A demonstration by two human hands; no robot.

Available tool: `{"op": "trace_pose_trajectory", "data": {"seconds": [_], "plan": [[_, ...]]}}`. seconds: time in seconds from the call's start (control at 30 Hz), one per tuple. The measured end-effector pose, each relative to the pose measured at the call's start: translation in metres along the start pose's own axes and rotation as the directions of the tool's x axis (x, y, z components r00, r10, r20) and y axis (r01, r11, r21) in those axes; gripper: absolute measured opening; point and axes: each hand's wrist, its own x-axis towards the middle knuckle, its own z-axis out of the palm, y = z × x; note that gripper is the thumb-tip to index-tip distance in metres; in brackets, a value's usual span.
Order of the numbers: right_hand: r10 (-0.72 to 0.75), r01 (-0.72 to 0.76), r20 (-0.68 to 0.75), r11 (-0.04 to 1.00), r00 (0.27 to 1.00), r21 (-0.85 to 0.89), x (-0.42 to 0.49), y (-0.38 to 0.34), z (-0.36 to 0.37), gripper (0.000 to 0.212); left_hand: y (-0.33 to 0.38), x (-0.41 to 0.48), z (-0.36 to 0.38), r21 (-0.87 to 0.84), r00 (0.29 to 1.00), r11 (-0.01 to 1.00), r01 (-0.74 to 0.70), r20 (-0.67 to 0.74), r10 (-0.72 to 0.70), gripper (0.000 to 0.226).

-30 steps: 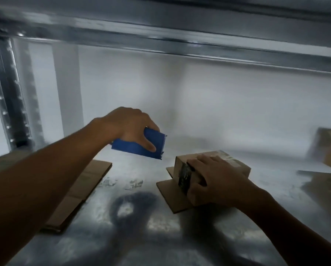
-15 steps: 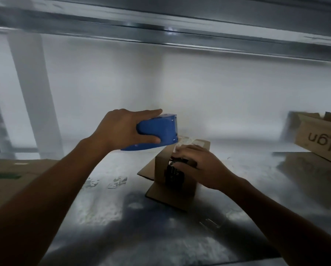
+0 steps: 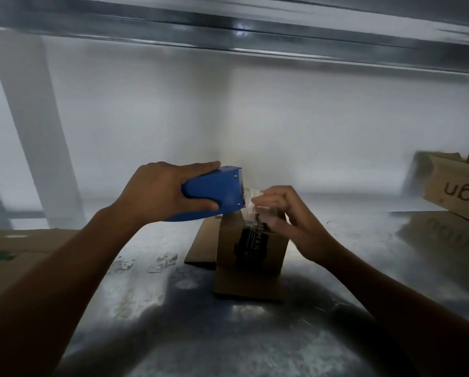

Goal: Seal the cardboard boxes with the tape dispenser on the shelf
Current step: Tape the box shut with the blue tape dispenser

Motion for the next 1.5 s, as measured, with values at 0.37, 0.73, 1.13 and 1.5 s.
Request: {"op": "trace_pose_trajectory", "data": {"seconds": [0.37, 0.73, 1.13, 1.5], "plan": [[0.202, -0.168, -0.145, 0.961, 0.969, 0.219, 0.015, -0.020, -0.003, 0.032, 0.012, 0.013, -0.002, -0.193, 0.995, 0.977, -0.089, 0.032, 0.097, 0.086], [0.225, -0.193, -0.089, 0.942, 0.970, 0.275, 0.016, -0.010, -0.009, 0.031, 0.013, 0.014, 0.016, -0.252, 0.980, 0.957, -0.142, 0.103, 0.172, 0.080], [0.229, -0.193, -0.101, 0.940, 0.968, 0.281, 0.017, -0.015, 0.001, 0.021, 0.013, 0.014, 0.016, -0.308, 0.977, 0.942, -0.131, 0.123, 0.176, 0.072], [0.269, -0.216, -0.150, 0.930, 0.951, 0.298, 0.021, -0.013, 0.004, 0.028, 0.010, 0.015, 0.019, -0.318, 0.975, 0.939, -0.130, 0.128, 0.179, 0.073]]}}
